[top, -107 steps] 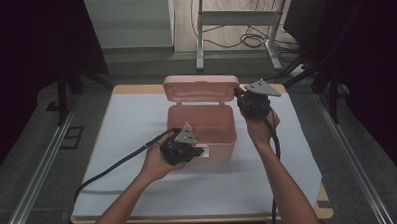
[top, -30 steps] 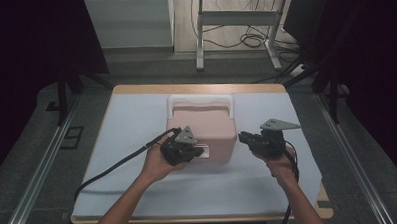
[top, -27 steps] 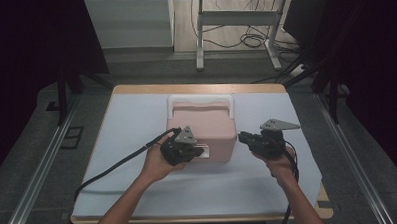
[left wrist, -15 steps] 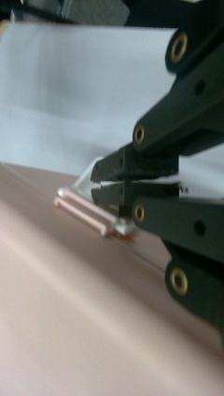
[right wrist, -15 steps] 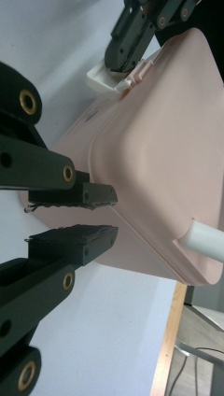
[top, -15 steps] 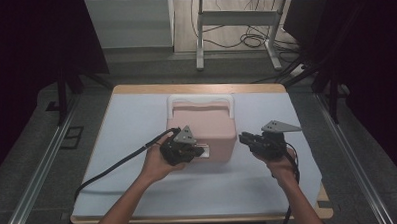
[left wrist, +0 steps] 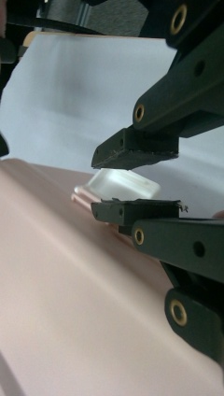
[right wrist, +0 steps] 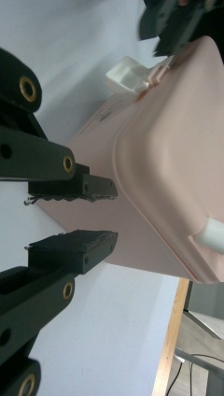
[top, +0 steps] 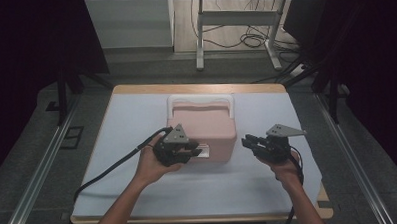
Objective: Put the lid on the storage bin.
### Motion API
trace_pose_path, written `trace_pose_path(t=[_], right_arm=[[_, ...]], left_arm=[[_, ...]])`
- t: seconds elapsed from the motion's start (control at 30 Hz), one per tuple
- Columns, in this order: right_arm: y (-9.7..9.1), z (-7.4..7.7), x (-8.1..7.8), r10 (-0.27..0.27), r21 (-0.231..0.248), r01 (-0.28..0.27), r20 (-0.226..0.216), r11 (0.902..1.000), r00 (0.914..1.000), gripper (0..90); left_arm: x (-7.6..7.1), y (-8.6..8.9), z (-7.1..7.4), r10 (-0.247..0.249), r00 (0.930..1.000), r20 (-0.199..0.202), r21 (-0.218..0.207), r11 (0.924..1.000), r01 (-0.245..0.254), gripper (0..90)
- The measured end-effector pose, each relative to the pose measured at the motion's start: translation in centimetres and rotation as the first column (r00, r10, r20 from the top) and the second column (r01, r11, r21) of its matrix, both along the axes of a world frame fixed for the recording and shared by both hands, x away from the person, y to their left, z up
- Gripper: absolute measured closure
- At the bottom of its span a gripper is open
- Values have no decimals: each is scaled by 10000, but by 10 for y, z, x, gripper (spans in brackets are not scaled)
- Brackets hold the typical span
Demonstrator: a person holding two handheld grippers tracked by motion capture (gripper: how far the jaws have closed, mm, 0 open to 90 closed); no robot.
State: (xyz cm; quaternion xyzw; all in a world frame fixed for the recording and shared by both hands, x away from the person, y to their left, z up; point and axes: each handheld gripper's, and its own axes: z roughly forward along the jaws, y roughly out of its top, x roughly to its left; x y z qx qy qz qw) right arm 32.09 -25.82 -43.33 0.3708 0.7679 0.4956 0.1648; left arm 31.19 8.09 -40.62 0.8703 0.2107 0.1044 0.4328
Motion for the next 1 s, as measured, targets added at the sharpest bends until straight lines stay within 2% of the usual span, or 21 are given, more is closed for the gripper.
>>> trace_pose_path(t=[0.27,0.5,0.63,0.77,0.9,1.0], right_arm=[[-3,-8,-1,189,-235,-190,-56,9995,9998,656],[-5,-17,-4,333,-342,-333,9,9989,9994,584],[-7,-25,-6,376,-413,-377,-27,9984,9993,568],[-13,-34,-9,258,-382,-259,-42,9989,9997,557],[-20,-45,-12,88,-401,-90,-66,9992,9999,552],[-24,-52,-14,-2,-716,-11,-182,9974,9998,544]], left_arm=[[-11,30,-6,553,9985,-8,-322,9980,-553,665],[-19,56,-21,1240,9921,-182,-523,9908,-1248,612],[-23,73,-31,1629,9859,-386,-791,9830,-1655,599],[-25,83,-42,2018,9785,-428,-655,9767,-2043,590],[-26,93,-56,2347,9700,-640,-676,9687,-2389,581],[-24,99,-66,2559,9633,-812,-585,9636,-2609,580]])
